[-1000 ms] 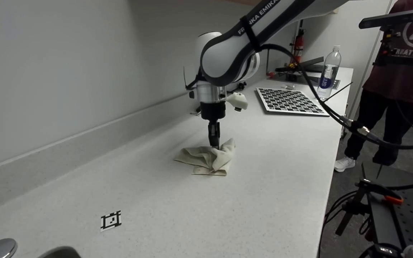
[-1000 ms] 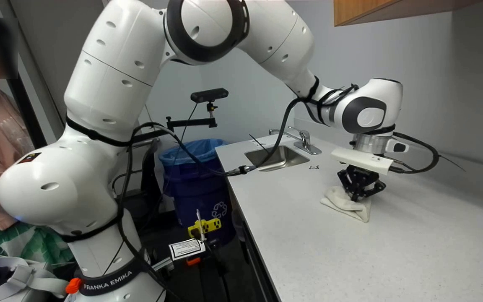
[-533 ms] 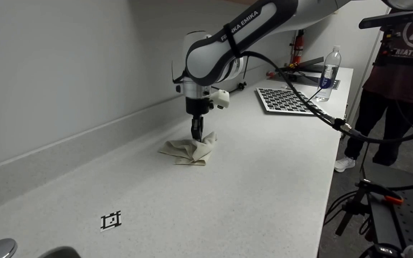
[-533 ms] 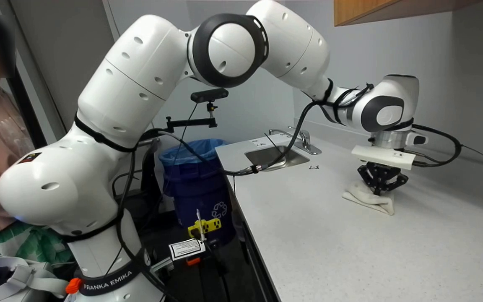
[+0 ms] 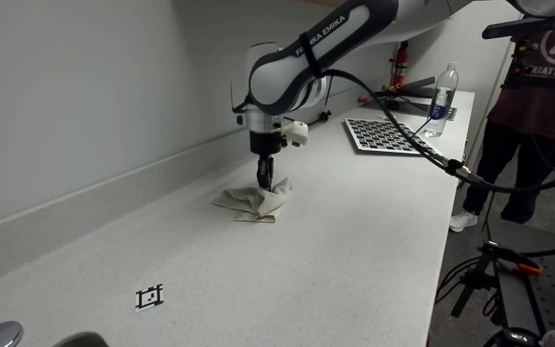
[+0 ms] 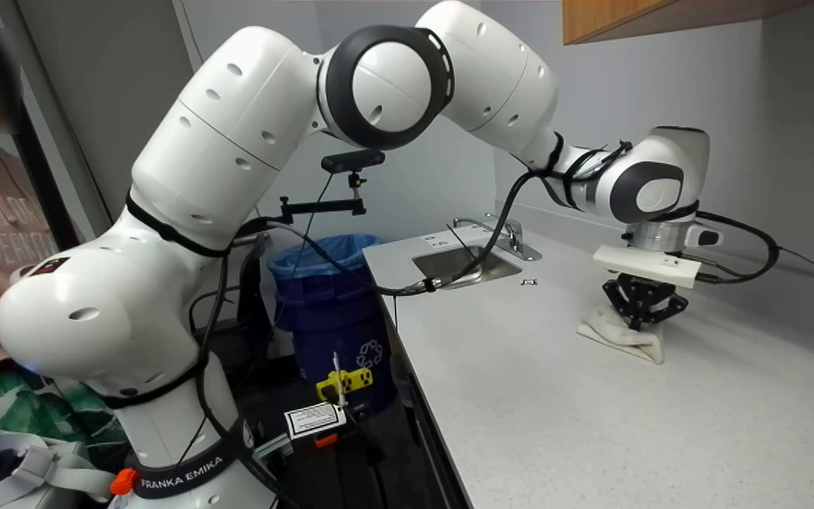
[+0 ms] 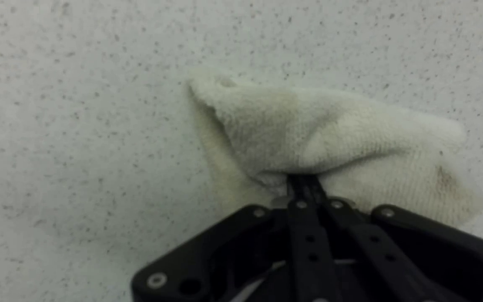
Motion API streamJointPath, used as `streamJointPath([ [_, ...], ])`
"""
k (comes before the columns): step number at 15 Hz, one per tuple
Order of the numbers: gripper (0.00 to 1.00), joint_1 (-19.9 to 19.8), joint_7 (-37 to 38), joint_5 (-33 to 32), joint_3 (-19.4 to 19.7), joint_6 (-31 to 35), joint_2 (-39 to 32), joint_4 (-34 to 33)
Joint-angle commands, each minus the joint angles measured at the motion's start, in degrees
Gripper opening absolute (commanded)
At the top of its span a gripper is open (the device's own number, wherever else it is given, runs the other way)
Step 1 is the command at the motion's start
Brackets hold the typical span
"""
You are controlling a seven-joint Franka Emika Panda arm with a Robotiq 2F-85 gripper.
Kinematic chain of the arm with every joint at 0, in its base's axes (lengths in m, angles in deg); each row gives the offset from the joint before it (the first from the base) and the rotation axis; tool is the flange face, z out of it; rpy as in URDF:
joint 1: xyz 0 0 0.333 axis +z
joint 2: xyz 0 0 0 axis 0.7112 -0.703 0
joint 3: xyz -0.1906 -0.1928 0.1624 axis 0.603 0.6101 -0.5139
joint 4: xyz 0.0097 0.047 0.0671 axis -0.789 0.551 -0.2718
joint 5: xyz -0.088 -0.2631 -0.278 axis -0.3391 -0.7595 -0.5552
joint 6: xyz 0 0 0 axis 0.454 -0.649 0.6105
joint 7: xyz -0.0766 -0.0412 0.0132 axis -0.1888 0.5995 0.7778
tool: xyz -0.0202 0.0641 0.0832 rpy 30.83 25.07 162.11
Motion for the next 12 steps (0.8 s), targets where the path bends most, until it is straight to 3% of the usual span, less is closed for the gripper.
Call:
streamJointPath([
  [1, 0.00, -1.6, -0.8, 1.5, -0.8, 1.2, 4.5, 11.9],
  [8, 0.00, -3.1, -2.3, 6.9, -2.0, 2.8, 14.1, 28.2],
  [12, 0.00, -3.4, -4.1, 10.2, -2.0, 2.4, 16.8, 32.9],
])
